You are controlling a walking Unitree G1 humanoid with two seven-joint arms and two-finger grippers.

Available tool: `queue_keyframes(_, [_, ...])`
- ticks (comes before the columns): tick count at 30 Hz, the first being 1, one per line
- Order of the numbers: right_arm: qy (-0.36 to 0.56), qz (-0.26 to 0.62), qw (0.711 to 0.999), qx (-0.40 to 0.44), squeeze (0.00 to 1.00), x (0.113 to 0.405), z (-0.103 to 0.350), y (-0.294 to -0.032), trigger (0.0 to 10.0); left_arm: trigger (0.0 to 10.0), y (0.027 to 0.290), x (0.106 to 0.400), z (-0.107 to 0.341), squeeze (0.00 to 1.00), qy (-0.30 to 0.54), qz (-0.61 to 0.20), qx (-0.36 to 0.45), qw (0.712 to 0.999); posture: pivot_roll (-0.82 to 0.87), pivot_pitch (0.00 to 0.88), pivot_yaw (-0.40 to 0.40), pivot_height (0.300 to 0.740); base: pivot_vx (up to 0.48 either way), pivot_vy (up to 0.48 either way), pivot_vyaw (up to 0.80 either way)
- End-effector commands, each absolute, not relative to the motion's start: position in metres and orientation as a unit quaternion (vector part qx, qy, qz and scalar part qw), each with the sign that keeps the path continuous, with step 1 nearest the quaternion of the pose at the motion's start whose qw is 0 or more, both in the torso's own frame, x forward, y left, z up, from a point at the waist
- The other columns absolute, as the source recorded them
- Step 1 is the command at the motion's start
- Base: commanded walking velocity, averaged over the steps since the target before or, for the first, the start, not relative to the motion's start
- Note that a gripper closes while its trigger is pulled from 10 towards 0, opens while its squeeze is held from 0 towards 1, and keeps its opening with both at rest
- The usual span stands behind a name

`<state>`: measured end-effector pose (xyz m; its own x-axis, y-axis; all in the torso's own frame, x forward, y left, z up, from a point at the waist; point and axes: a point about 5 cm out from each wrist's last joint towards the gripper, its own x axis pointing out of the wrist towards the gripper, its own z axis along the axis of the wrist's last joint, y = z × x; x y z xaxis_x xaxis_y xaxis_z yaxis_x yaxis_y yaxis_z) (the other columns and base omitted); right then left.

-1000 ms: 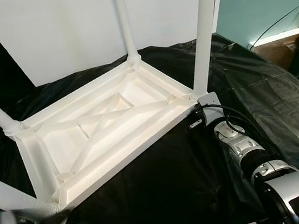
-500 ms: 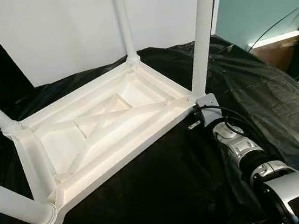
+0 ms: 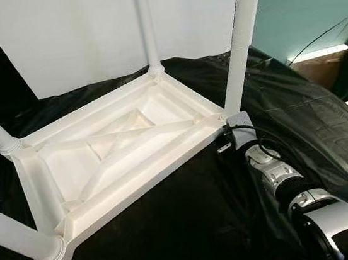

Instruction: Building children table

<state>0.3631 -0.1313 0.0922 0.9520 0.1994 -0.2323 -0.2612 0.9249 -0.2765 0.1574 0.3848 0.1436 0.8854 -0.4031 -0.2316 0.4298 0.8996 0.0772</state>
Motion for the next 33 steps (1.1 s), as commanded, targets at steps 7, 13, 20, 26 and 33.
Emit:
queue_keyframes(7, [0.121,0.122,0.973,-0.153,0.00,0.358,0.083,-0.132,10.0,10.0,0.372,0.170,0.147,0.00,0.058,-0.221,0.021,0.973,0.12,0.011,0.030,0.740,0.000,0.000,0.00])
queue_keyframes(13, [0.124,0.113,0.974,-0.151,0.00,0.357,0.081,-0.137,10.0,10.0,0.325,0.183,0.142,0.00,0.027,-0.319,-0.073,0.944,0.10,0.011,0.043,0.740,0.000,0.000,0.00])
queue_keyframes(20, [0.136,0.106,0.972,-0.160,0.00,0.358,0.080,-0.145,10.0,10.0,0.251,0.184,0.154,0.00,0.040,-0.494,-0.142,0.857,0.09,0.007,0.044,0.740,0.000,0.000,0.00])
queue_keyframes(26, [0.140,0.099,0.969,-0.177,0.00,0.366,0.088,-0.152,10.0,10.0,0.214,0.195,0.161,0.00,0.030,-0.567,-0.159,0.808,0.09,0.004,0.048,0.740,0.000,0.000,0.00])
queue_keyframes(33, [0.136,0.077,0.971,-0.180,0.00,0.374,0.100,-0.158,10.0,10.0,0.182,0.216,0.163,0.00,-0.004,-0.589,-0.175,0.789,0.08,0.000,0.057,0.740,0.000,0.000,0.00])
